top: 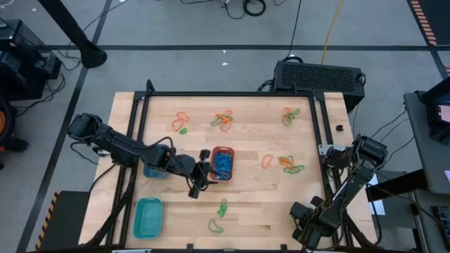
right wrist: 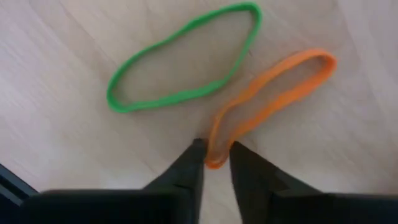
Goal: Sort rubber bands into baskets
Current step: Put the orange rubber band into the blue bin
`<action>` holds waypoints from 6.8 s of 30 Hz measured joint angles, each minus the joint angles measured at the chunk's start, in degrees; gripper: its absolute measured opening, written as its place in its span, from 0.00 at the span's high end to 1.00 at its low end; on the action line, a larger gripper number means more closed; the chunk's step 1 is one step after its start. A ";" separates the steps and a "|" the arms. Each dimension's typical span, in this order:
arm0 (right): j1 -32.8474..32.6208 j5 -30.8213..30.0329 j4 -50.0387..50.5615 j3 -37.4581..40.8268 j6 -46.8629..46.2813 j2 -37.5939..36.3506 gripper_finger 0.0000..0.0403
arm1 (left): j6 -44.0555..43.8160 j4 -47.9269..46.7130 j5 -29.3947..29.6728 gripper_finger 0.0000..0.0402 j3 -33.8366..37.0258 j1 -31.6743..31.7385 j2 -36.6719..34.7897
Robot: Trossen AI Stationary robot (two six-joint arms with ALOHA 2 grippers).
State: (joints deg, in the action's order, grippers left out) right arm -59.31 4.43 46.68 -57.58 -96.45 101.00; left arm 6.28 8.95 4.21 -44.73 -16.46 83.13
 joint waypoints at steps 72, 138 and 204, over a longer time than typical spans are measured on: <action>18.87 -26.80 -35.48 -15.74 70.08 -2.85 1.00 | 10.62 40.29 -27.52 0.64 -10.71 -2.70 29.18; 30.42 -26.69 -16.77 -15.72 87.03 -0.26 0.48 | -35.63 -75.42 20.23 0.99 -10.71 -0.03 -4.06; 79.84 15.21 -21.26 -12.15 117.09 -6.28 0.48 | -39.68 -86.37 -0.64 0.58 -2.03 9.69 -6.79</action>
State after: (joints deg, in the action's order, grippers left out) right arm 20.53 19.64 25.43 -69.73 20.64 94.72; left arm -33.39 -77.42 3.57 -46.76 -6.76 76.34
